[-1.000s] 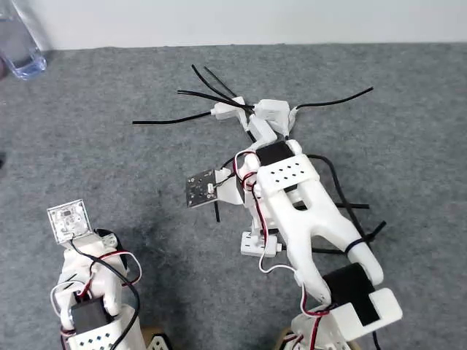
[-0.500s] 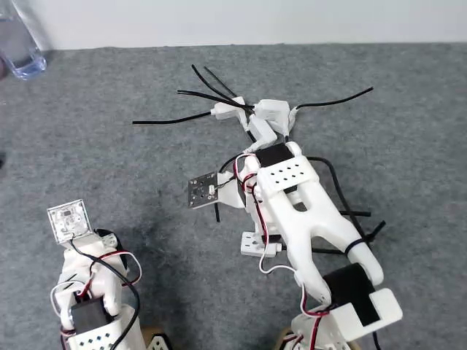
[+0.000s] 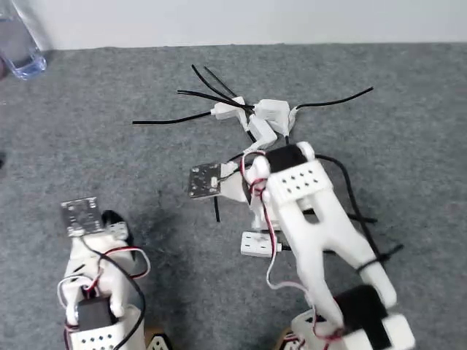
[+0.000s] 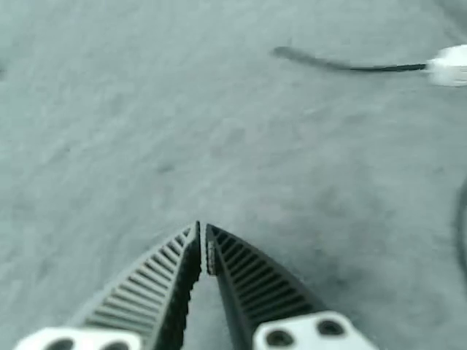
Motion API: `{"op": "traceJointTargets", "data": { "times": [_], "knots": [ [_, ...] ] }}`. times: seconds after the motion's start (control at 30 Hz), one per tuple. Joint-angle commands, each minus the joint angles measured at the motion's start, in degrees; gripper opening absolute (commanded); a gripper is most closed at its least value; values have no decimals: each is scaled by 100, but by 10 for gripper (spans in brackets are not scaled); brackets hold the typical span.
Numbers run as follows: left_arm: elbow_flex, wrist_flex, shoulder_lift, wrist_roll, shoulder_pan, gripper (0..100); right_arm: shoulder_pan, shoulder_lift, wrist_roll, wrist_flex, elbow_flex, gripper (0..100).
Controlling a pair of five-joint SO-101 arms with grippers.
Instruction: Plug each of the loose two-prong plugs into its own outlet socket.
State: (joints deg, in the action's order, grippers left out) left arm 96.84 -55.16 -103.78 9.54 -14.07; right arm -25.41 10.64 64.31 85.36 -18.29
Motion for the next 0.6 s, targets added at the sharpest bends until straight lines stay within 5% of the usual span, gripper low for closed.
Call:
{"op": "traceJointTargets", "data": {
  "times": [0.0, 0.17, 0.47, 0.57],
  "knots": [
    [-48, 281, -53, 0, 695, 14, -180, 725, -352, -101, 193, 9],
    [-57, 1424, -53, 431, 1723, 13, -154, 1314, -844, -127, 88, 9],
    [-752, 3033, -53, 4132, 2268, 13, -189, 2589, -1653, -734, -677, 9],
    [-945, 3209, -62, 4448, 2418, 13, -189, 3011, -2004, -1130, -1037, 9]
  ]
}}
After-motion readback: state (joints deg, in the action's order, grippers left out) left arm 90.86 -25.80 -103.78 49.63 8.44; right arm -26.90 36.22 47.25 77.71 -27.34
